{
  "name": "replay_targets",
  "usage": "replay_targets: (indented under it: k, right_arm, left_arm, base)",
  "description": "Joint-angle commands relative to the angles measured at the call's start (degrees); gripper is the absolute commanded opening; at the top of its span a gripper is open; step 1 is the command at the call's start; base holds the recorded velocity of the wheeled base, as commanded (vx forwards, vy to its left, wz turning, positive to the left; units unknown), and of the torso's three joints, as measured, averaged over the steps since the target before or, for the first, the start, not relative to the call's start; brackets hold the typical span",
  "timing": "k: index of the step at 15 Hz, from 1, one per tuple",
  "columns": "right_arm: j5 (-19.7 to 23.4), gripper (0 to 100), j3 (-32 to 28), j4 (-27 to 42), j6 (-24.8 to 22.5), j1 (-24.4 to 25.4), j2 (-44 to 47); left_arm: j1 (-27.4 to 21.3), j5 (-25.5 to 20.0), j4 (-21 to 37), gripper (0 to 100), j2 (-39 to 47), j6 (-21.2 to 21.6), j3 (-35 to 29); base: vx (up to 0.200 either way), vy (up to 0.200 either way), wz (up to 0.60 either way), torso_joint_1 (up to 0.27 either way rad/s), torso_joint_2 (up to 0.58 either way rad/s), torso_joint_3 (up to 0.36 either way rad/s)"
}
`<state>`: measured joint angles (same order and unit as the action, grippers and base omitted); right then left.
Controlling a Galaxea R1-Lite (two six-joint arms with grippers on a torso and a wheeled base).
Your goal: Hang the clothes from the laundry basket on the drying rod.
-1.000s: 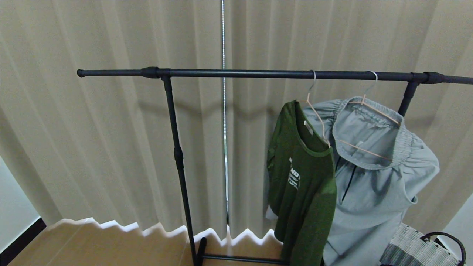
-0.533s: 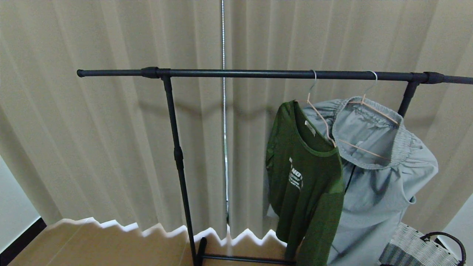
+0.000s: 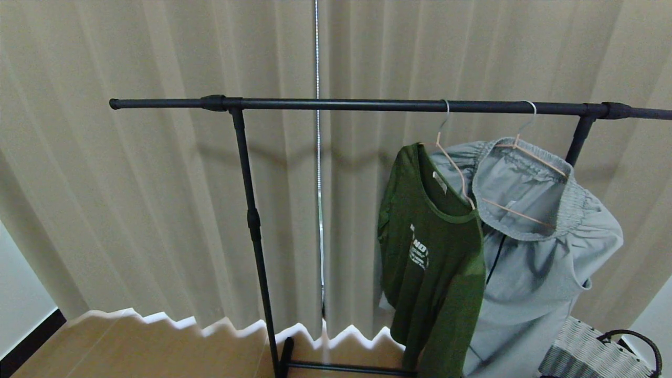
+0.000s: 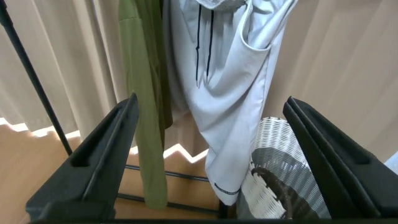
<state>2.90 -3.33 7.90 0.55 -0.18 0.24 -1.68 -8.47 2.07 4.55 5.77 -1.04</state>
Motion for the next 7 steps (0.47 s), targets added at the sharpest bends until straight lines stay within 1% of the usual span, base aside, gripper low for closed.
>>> replay_targets:
  k: [1,2,3,4,5,7]
  right_arm:
    - [-0.2,100,0.0,0.0,0.2,0.0,0.1]
    - [-0.2,100,0.0,0.0,0.2,0.0,0.1]
    - [-0.2,100,0.0,0.0,0.2,0.0,0.1]
    - [-0.2,100,0.0,0.0,0.2,0.0,0.1]
    - [-0.2,100,0.0,0.0,0.2,0.0,0.1]
    - [-0.3,100,0.0,0.0,0.2,0.0,0.1]
  left_arm:
    - [0.4,0.1,0.0,100,-1.6,-0.1,0.1]
    - [1.7,0.1,0.0,100,-4.3,-0.1,0.1]
    - [1.9,0.4,0.0,100,-4.5,-0.1,0.1]
    - [1.9,4.5,0.0,100,-4.5,-2.2,0.2]
    - [1.9,6.0,0.0,100,-4.5,-3.7,0.2]
    - [1.9,6.4,0.0,100,-4.5,-4.7,0.2]
  base:
    - [0.000,0.000,0.00,0.000,0.00,0.000]
    - [0.000,0.000,0.00,0.000,0.00,0.000]
    - [0.000,0.000,0.00,0.000,0.00,0.000]
    - [0.000,0.000,0.00,0.000,0.00,0.000]
    - [0.000,0.000,0.00,0.000,0.00,0.000]
    - [0.000,0.000,0.00,0.000,0.00,0.000]
